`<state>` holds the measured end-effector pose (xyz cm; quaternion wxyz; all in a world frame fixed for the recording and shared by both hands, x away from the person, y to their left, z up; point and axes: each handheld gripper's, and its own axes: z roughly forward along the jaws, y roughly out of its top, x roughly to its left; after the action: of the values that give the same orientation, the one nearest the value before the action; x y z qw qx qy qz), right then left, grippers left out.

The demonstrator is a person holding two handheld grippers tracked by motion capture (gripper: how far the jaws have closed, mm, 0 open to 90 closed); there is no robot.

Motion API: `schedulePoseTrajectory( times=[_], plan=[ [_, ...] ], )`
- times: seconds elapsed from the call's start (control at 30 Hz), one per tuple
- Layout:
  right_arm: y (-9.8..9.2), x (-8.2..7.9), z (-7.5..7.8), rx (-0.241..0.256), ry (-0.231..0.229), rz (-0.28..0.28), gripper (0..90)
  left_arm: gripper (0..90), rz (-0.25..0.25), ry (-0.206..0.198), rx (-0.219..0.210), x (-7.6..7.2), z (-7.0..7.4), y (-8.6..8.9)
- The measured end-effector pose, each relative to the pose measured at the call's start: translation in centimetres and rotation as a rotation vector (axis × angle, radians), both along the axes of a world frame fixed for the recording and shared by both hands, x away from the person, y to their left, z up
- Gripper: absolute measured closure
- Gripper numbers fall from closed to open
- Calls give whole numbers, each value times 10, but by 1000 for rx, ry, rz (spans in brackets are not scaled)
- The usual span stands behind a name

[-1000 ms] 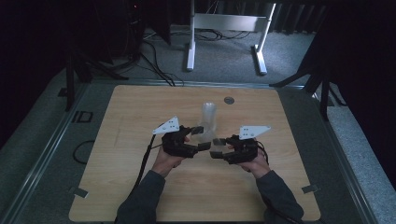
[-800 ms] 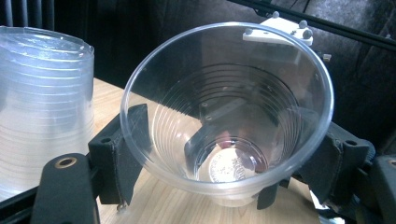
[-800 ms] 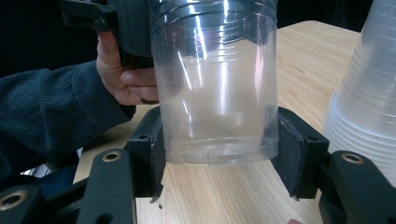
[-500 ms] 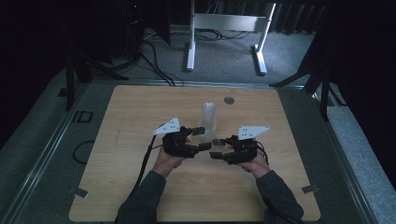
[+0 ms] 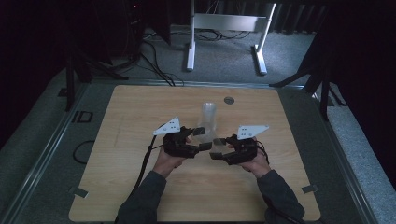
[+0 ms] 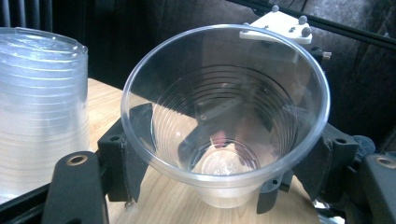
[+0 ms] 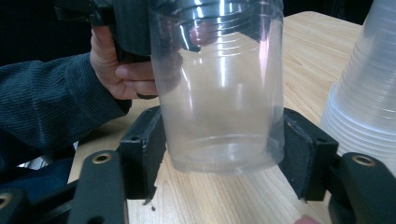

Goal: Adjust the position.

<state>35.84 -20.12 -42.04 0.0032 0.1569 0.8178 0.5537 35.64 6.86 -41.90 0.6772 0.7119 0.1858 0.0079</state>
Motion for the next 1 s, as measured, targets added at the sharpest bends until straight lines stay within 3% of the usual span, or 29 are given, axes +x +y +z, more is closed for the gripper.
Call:
schedulePoseTrajectory(
  times=[0.33, 0.47, 0.5, 0.6, 0.63, 0.8, 1.0],
  plan=[
    [0, -2, 7, -57, -44, -48, 291, 288, 15, -9, 18, -1, 0, -1],
    [3, -5, 11, -104, -89, -70, 292, 289, 29, -18, 47, -1, -1, -2],
    [8, -7, 14, -151, -119, -82, 295, 289, 33, -20, 67, -2, -2, -4],
    [10, -8, 15, -176, -131, -83, 306, 289, 39, -27, 80, -3, -2, -5],
    [14, -9, 15, -210, -154, -89, 324, 290, 44, -33, 94, -3, -2, -6],
    [16, -10, 15, -233, -161, -91, 382, 290, 55, -41, 108, -4, -1, -8],
    [15, -10, 13, -199, -153, -89, 419, 284, 59, -45, 94, -5, 1, -9]
  ],
)
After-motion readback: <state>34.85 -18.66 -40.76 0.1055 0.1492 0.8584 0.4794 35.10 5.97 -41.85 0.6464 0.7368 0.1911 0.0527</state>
